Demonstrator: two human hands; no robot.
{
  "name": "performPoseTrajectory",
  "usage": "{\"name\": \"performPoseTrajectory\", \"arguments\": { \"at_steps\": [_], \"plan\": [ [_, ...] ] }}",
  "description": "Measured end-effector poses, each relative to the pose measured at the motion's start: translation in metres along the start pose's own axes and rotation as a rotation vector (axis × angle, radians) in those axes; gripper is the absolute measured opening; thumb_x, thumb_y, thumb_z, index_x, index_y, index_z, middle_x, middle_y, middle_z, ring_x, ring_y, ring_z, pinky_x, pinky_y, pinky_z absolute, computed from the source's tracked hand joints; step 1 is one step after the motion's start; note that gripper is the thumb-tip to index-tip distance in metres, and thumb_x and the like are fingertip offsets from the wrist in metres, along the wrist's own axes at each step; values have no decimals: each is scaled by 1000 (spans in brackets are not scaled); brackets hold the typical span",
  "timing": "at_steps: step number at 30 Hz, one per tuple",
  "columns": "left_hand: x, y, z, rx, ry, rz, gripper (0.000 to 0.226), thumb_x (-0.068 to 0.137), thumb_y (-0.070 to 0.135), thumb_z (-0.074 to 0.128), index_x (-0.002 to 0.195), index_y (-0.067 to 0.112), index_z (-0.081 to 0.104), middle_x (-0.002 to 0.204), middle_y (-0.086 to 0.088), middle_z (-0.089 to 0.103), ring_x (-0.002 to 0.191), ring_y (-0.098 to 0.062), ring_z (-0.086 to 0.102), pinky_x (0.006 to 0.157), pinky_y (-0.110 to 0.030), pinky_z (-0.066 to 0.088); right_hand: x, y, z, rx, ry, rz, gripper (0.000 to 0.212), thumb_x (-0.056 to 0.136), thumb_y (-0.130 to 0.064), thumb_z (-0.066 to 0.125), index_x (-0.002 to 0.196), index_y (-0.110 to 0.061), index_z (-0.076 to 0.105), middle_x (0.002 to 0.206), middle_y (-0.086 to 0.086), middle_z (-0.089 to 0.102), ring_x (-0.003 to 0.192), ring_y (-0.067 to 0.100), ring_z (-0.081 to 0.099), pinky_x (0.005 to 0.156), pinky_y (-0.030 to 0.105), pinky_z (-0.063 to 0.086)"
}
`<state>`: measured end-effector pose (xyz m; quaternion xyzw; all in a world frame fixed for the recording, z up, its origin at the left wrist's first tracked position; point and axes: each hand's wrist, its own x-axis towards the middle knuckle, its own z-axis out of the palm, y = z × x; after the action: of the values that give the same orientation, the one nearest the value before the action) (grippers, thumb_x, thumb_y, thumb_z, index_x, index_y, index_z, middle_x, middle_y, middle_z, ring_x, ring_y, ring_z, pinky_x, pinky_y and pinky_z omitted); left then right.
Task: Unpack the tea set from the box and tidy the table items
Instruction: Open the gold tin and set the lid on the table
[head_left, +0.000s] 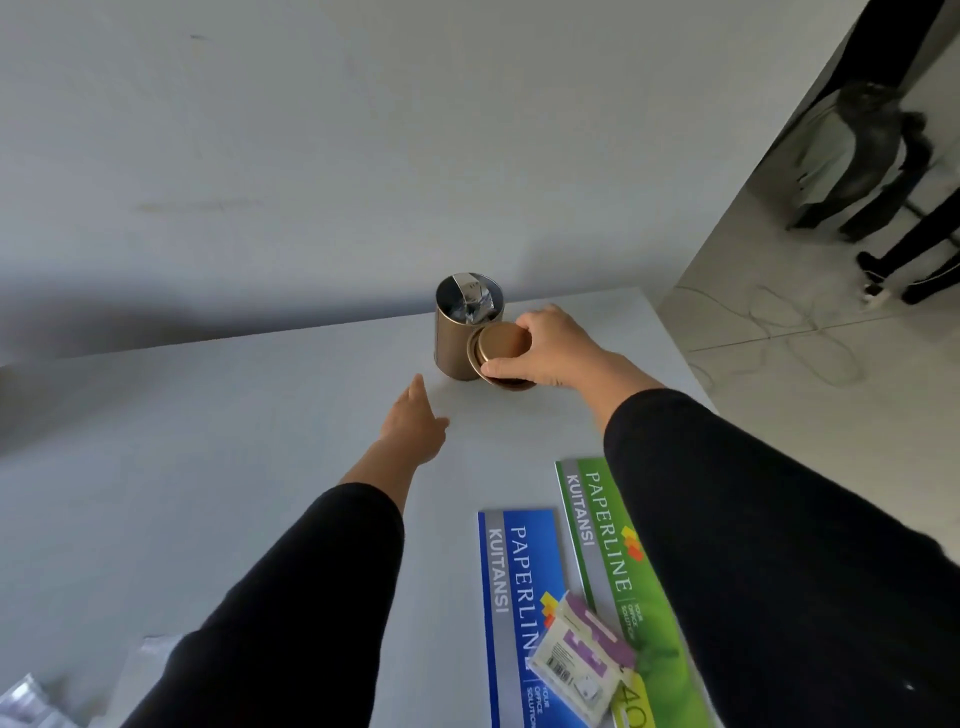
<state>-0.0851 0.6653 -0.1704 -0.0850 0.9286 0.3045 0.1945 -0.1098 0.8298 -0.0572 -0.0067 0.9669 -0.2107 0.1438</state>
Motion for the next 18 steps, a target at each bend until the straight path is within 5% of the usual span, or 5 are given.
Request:
{"name": "performPoseTrajectory", "arguments": {
  "at_steps": [6,18],
  "plan": [
    [-19,-26,25,203,-11,92,90,84,26,71,151,7,14,157,-6,18,144,-24,22,114,-38,30,-22,14,59,-49,-49,64,69,70,-46,77,121,-7,51,124,10,41,104,29,55,87,36,49],
    [-20,-23,25,207,-7,52,81,87,22,67,150,6,18,157,-6,15,142,-27,28,114,-37,31,-10,28,122,-139,-50,27,81,71,-46,78,131,-5,42,132,10,37,115,29,50,96,38,48]
  ]
}}
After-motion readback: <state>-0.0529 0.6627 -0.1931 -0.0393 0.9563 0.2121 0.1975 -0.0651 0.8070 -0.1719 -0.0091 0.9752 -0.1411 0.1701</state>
